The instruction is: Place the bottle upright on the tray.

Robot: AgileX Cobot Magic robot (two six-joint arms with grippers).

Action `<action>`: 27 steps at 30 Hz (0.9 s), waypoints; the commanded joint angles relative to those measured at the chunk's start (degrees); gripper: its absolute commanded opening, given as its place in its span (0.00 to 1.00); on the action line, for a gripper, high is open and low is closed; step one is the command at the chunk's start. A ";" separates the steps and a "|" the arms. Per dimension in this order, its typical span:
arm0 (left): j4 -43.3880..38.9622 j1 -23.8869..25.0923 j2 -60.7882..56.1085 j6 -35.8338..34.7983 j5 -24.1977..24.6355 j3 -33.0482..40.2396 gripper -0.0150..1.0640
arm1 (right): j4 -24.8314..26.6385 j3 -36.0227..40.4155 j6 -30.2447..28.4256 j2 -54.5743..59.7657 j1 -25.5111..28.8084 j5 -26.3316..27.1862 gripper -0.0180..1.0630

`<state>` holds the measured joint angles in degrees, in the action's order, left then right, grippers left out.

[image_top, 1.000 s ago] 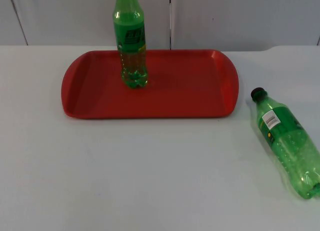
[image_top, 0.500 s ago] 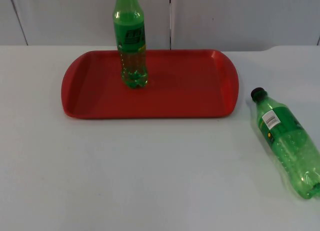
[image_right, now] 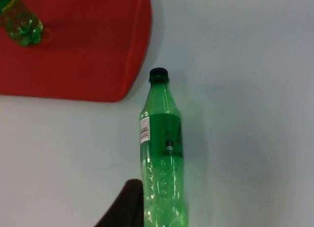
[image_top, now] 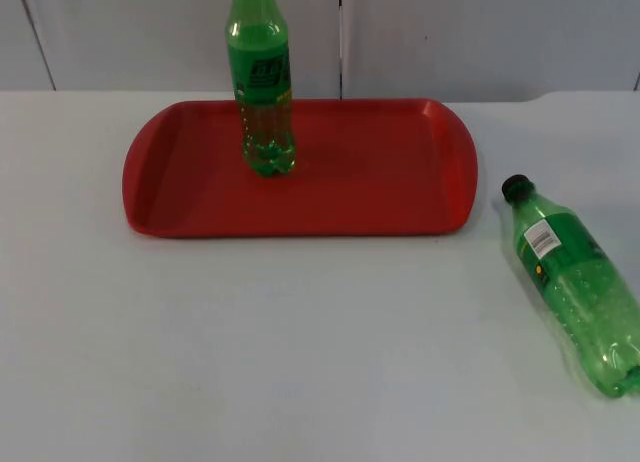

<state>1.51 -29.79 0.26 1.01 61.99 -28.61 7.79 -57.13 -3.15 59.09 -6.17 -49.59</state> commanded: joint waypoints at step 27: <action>0.62 -0.12 -0.26 0.08 -0.40 0.31 0.99 | -7.79 -29.99 11.68 50.09 -12.28 -4.22 0.99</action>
<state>1.51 -29.79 0.26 1.01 61.99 -28.61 0.72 -86.67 6.63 107.69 -17.24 -55.11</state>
